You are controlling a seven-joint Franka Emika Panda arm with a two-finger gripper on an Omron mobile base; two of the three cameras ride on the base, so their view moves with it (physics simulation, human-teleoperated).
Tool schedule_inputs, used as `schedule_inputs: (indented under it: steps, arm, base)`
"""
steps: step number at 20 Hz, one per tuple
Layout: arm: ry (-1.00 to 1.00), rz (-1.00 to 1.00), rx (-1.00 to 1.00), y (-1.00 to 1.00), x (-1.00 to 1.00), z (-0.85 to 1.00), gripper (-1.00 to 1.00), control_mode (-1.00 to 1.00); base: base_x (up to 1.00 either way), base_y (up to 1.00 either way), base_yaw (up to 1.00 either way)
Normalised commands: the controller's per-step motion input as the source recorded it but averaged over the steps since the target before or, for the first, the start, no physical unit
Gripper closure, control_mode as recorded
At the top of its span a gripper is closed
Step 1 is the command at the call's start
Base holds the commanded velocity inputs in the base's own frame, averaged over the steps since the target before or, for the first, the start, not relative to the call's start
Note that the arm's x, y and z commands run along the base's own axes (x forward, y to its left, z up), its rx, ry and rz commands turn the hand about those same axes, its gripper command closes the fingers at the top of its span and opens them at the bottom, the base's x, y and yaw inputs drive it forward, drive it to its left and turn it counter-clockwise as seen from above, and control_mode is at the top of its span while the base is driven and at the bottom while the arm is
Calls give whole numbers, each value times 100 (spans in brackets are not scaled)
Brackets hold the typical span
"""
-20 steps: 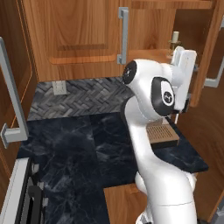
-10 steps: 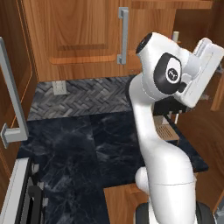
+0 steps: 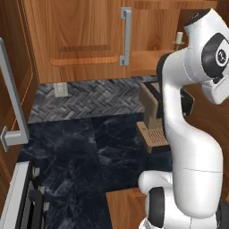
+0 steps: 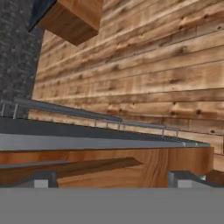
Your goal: Get the candle and the beer from the cabinet and move them to the dining counter.
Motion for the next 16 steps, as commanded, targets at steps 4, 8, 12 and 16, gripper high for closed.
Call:
schedule_inputs:
  steps: [4, 8, 12, 16]
  arm:
    - [-35, -1, 11, -34, 31, -27, -100, -100]
    - [-24, 0, 6, -13, 50, -32, -100, -100]
    - [-7, 0, 1, 4, 56, -37, -100, -100]
    - [-9, 0, -1, 37, 30, -26, -100, -100]
  base:
    - [0, 0, 0]
    - [0, 0, 0]
    - [0, 0, 0]
    - [0, 0, 0]
